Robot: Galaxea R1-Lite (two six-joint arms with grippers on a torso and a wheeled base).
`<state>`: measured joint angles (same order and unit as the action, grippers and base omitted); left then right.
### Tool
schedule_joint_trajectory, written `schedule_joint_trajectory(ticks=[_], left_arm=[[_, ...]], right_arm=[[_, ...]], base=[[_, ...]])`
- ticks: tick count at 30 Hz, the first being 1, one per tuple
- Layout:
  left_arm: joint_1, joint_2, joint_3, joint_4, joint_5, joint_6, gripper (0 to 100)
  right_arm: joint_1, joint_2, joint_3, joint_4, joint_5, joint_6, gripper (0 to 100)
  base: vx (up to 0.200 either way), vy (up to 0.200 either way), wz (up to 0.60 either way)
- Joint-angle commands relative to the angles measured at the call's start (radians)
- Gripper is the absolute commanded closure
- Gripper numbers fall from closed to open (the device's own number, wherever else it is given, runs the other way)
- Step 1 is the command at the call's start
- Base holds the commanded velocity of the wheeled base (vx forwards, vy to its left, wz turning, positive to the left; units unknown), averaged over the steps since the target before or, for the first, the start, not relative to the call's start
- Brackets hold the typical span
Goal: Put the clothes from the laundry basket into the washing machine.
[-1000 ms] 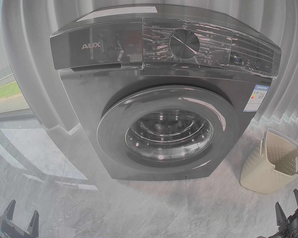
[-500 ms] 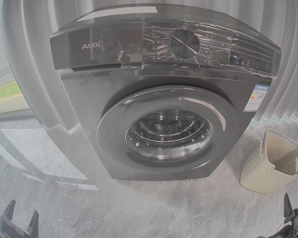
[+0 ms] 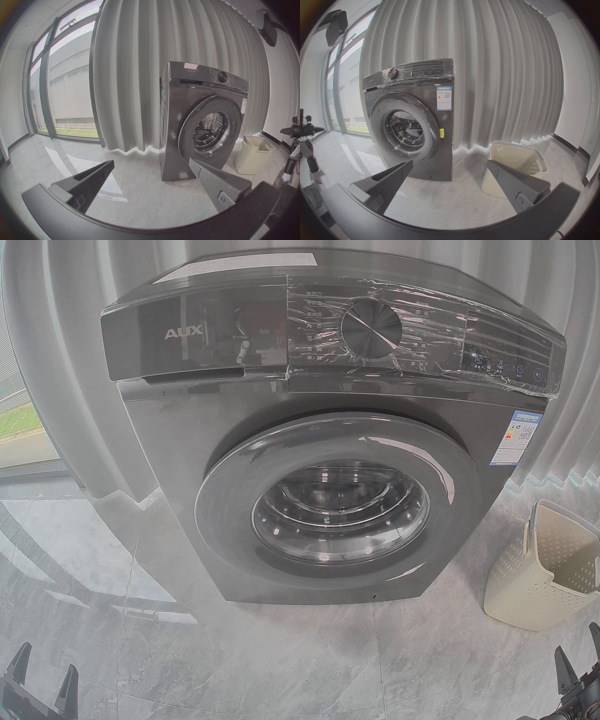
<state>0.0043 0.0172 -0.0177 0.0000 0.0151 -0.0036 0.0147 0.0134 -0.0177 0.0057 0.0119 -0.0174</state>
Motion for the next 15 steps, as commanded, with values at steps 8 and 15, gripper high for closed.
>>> schedule_joint_trajectory(ticks=[8, 15], left_arm=[[0.0, -0.011, 0.018, -0.003, -0.003, -0.003, 0], [0.0, -0.01, 0.018, -0.002, -0.003, -0.003, 0]], right_arm=[[0.001, -0.006, 0.013, 0.002, -0.024, 0.019, 0], [0.002, -0.007, 0.013, 0.002, -0.023, 0.017, 0]], base=[[0.0, 0.0, 0.0], [0.0, 0.0, 0.0]])
